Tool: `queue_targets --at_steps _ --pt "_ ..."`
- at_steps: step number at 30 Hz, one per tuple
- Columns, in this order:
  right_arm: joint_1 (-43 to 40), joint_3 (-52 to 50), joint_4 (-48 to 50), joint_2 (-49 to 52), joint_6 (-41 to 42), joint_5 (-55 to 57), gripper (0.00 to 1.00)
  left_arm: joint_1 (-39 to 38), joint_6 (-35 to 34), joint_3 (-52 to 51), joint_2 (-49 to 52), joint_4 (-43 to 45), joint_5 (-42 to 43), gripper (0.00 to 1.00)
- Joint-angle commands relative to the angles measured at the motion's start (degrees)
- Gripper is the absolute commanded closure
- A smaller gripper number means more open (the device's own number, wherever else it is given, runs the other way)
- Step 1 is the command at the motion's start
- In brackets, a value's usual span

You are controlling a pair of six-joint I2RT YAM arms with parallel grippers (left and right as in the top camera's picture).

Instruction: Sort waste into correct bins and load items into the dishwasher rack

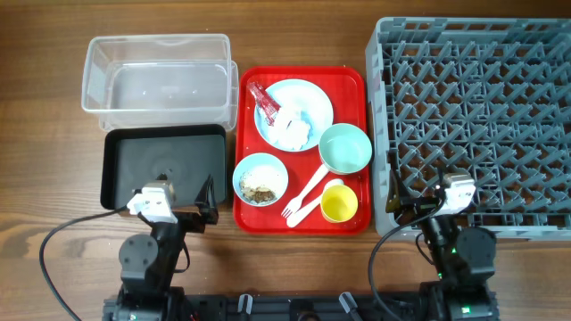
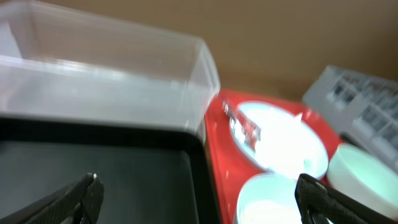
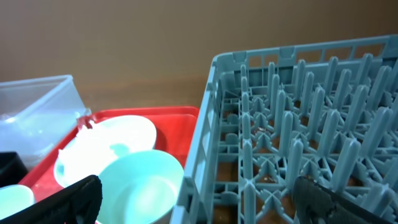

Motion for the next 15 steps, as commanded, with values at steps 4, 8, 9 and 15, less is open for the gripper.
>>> queue_targets --at_steps 4,8,9,15 --pt "-0.28 20.2 -10.67 17.59 0.57 -1.18 0.0 0.15 0.9 18.88 24.33 -5.16 0.9 0.0" --pt "-0.28 34.73 -25.46 31.93 0.39 -1.38 0.0 0.15 0.87 38.16 42.12 -19.47 1.18 0.0" --pt "-0.28 38.53 -29.81 35.06 0.39 -1.36 0.0 0.15 0.9 42.07 45.2 -23.39 1.86 0.0" --pt "-0.28 55.63 -46.71 50.16 -4.11 -5.33 0.0 0.15 0.87 51.56 52.72 -32.52 3.91 0.0"
